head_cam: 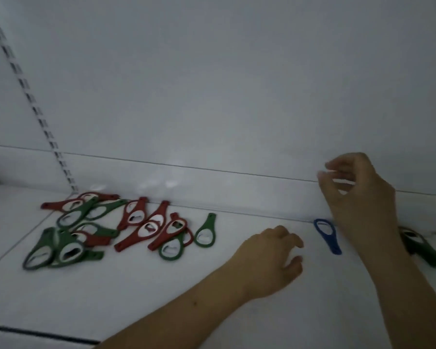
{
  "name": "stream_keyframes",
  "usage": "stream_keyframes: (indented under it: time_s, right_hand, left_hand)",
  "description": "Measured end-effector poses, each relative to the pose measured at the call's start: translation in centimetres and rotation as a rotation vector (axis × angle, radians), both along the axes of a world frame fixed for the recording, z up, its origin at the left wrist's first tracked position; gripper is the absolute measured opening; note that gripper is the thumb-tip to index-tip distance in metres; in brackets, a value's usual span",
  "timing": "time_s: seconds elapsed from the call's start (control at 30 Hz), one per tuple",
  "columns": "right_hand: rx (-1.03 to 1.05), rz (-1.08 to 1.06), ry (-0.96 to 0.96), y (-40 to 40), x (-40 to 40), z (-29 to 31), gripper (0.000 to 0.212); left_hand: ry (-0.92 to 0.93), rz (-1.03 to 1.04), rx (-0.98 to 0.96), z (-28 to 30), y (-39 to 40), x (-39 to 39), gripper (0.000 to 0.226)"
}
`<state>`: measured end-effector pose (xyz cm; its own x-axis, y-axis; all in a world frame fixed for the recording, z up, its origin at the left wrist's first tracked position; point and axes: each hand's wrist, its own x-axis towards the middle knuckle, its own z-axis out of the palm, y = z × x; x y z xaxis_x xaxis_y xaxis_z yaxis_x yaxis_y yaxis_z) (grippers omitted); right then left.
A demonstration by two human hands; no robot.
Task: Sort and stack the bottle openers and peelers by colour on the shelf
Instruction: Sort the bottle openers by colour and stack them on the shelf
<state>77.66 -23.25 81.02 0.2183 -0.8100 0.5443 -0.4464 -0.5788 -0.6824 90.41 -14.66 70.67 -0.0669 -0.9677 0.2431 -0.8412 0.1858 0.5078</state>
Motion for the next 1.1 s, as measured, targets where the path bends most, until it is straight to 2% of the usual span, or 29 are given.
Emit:
stream_keyframes:
  time_s: [0.1, 0.2, 0.27, 0.33, 0.4, 0.5, 0.57, 0.67, 0.8, 0.87, 1.0, 1.1]
  right_hand:
    - [0.055, 0.286, 0.128, 1.2, 6.7, -2.5, 0.022]
    - [0.061, 0.526, 0.402, 2.1, 11.7, -5.4, 0.032]
    - [0.088, 0.622, 0.564, 2.4, 13.6, -7.0, 0.036]
    - [0.137, 0.671, 0.640, 2.7, 14.6, -8.5, 0.034]
    - [0.177, 0.690, 0.665, 2.7, 14.7, -10.1, 0.043]
    - [0.119, 0.720, 0.707, 2.3, 14.2, -12.2, 0.060]
    - [0.103, 0.702, 0.711, 1.4, 13.8, -12.6, 0.056]
    - [0.102, 0.612, 0.660, 0.5, 13.5, -12.6, 0.038]
    - [0.006, 0.503, 0.594, 0.9, 13.4, -12.8, 0.028]
    - [-0.010, 0.518, 0.604, 2.0, 13.8, -12.6, 0.032]
    - [-0.044, 0.573, 0.709, 4.3, 15.1, -12.6, 0.054]
    - [-0.022, 0.588, 0.729, 5.4, 16.4, -11.7, 0.052]
  left_hand:
    - [-0.022, 0.083, -0.076, 0.9, 5.2, 5.1, 0.027]
    - [-0.052, 0.329, -0.152, 0.1, 9.3, 10.4, 0.020]
    - [-0.090, 0.549, -0.181, -1.0, 10.9, 13.4, 0.023]
    - [-0.097, 0.684, -0.126, -2.1, 12.0, 15.3, 0.034]
    - [-0.056, 0.727, -0.085, -3.0, 12.6, 16.1, 0.039]
    - [-0.120, 0.735, -0.101, -3.9, 12.6, 16.1, 0.034]
    - [-0.125, 0.742, -0.118, -4.1, 12.5, 16.1, 0.027]
    - [-0.121, 0.779, -0.137, -4.4, 12.7, 16.4, 0.022]
    - [-0.091, 0.860, -0.134, -4.4, 13.0, 16.4, 0.021]
    - [-0.049, 0.899, -0.136, -4.4, 13.0, 16.5, 0.021]
    - [-0.008, 0.967, -0.093, -4.0, 13.1, 16.5, 0.018]
    - [-0.008, 0.990, -0.074, -3.8, 13.1, 16.7, 0.016]
